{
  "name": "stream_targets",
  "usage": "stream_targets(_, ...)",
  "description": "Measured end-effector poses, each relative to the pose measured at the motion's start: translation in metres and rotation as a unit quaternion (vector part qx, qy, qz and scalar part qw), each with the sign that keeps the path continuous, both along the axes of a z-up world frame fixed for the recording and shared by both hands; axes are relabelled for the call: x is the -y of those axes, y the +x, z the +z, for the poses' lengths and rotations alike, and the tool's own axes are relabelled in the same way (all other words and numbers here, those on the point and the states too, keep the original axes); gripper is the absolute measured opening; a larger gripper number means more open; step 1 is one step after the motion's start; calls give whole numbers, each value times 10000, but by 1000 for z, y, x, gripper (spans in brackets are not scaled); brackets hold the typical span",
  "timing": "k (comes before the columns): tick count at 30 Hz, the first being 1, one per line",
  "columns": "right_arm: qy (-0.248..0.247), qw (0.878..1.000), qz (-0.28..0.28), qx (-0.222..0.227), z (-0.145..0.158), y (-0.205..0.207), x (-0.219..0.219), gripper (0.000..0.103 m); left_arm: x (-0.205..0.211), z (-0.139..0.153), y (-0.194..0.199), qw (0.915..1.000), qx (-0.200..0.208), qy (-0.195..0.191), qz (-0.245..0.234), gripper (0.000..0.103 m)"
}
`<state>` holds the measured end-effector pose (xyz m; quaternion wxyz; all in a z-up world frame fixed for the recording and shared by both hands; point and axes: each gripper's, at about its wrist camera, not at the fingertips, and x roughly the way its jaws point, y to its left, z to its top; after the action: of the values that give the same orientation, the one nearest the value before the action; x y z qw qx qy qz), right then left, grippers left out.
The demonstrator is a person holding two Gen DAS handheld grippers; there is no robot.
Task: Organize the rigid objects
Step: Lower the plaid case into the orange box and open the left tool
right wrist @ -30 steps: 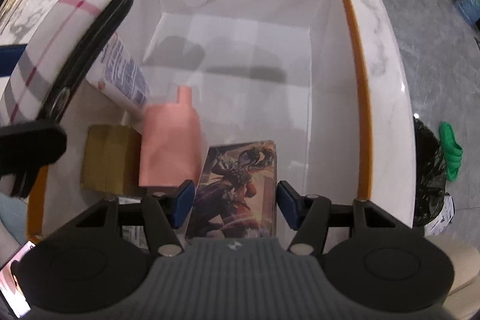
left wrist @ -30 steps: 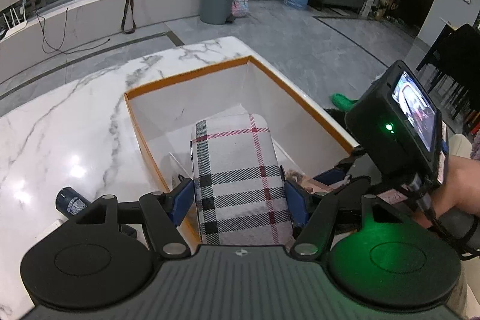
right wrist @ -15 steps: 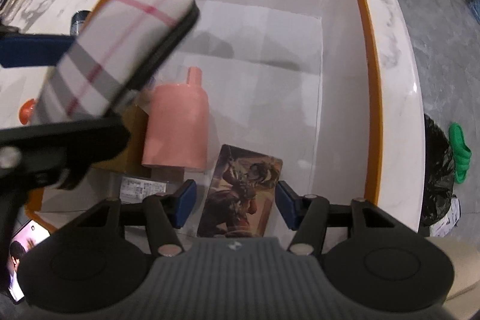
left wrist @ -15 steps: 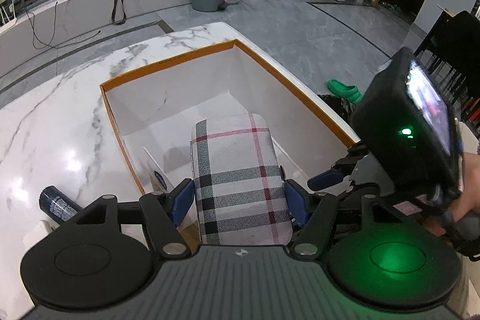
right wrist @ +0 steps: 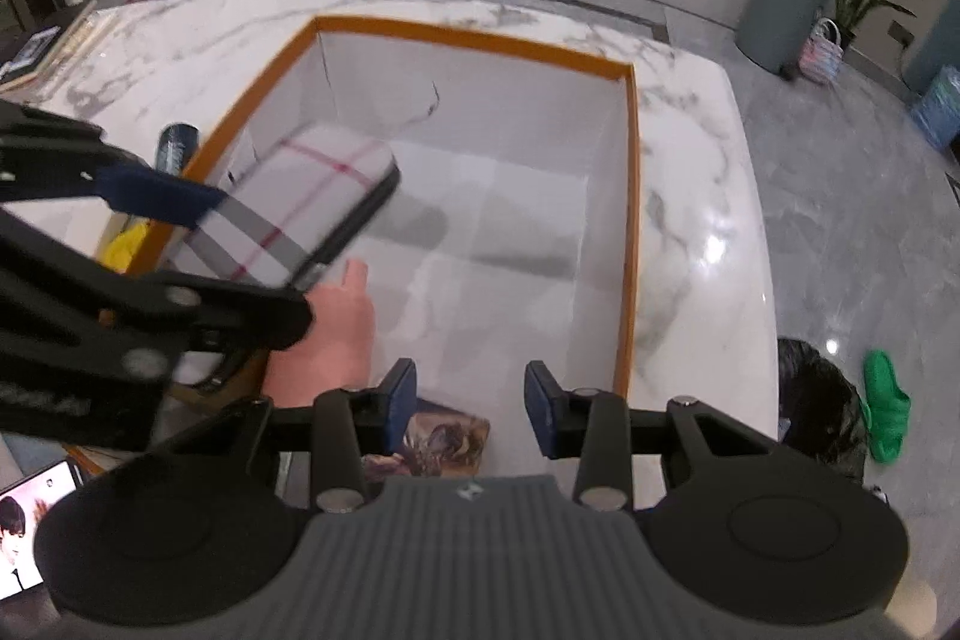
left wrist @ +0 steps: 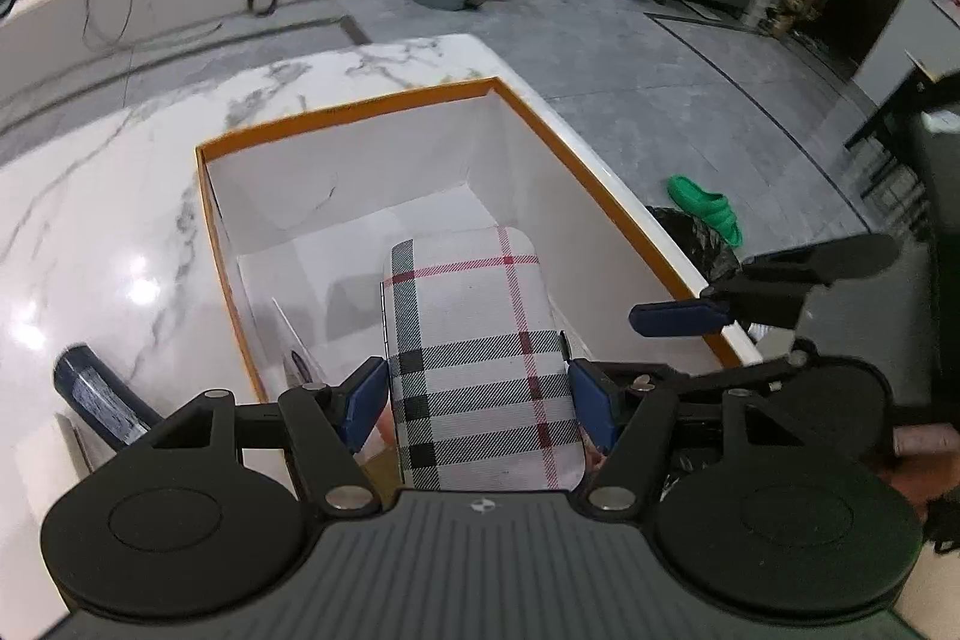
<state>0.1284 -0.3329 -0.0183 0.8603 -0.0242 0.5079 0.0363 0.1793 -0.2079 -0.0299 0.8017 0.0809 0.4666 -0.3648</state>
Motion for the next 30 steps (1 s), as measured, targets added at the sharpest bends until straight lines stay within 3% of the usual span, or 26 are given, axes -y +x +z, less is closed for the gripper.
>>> stream_targets(7, -408, 9983, 384, 149, -3, 1, 1, 36, 25, -1, 21, 9980, -483, -245, 330, 75)
stream_targets(20, -810, 9933, 818, 77, -12, 9, 3, 36, 51, -45, 52, 9853, -1493, 48, 827, 76)
stream_targets(30, -946, 9897, 1073, -76, -21, 10, -3, 36, 48, -66, 62, 9744, -1997, 218, 1005, 76)
